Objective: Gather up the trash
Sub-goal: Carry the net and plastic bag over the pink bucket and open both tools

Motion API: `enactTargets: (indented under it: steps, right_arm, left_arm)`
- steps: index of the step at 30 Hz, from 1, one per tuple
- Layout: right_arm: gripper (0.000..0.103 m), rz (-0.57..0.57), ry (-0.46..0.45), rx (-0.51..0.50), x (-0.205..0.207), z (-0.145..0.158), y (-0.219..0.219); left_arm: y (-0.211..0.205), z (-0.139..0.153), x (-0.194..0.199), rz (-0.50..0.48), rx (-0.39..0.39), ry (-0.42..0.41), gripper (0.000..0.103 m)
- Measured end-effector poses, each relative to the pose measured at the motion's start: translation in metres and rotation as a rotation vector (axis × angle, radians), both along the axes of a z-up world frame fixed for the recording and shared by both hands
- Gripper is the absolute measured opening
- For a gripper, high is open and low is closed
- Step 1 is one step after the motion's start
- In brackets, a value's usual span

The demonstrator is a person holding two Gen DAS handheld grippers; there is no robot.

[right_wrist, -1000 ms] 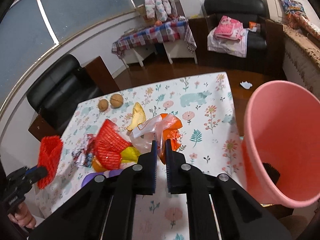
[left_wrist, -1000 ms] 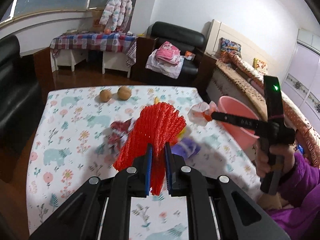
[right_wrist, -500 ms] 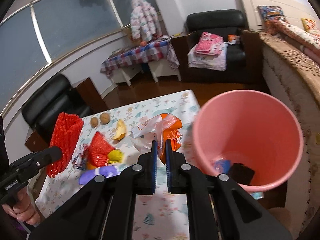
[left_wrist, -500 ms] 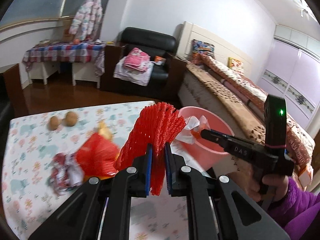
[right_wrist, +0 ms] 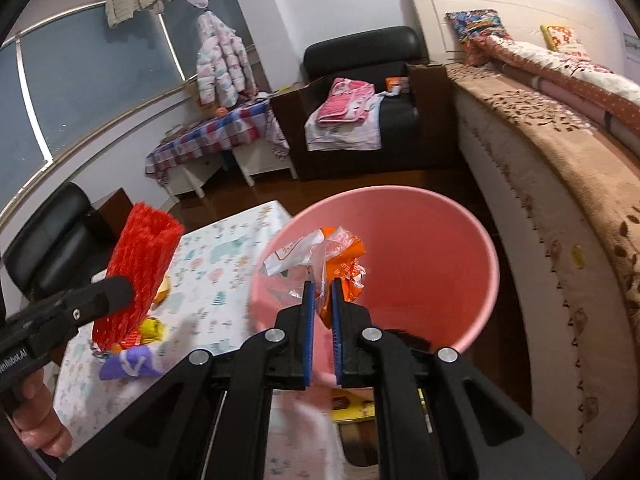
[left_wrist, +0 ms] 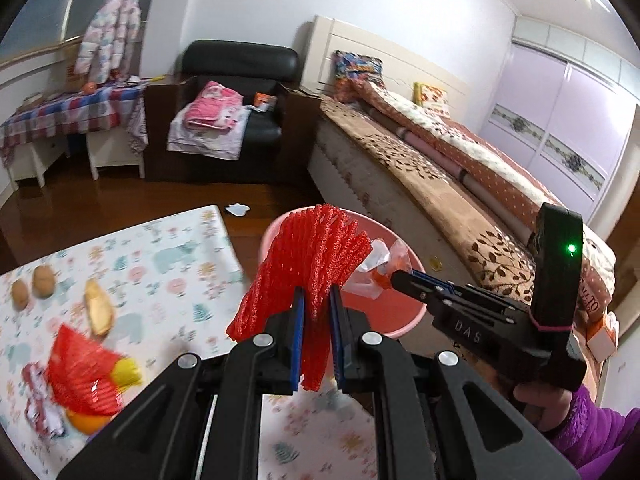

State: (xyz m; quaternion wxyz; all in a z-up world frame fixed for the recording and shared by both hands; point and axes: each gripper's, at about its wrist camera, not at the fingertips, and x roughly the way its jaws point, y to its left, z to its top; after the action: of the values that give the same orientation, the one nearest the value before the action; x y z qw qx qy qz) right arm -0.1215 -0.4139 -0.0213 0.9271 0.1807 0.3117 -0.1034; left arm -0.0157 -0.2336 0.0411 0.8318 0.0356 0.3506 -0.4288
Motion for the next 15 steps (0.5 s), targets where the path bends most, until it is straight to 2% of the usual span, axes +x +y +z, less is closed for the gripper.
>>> enactTargets:
  steps: [7,15]
  right_arm:
    - [0.008,-0.058,0.004,0.001,-0.004,-0.007,-0.026]
    - [0.008,-0.083,0.027,-0.002,-0.003,-0.020,-0.045]
  left_arm:
    - [-0.053,-0.008,0.005,-0.055,0.032,0.005,0.011]
    - [-0.095,-0.024,0.014,-0.085,0.079,0.014,0.011]
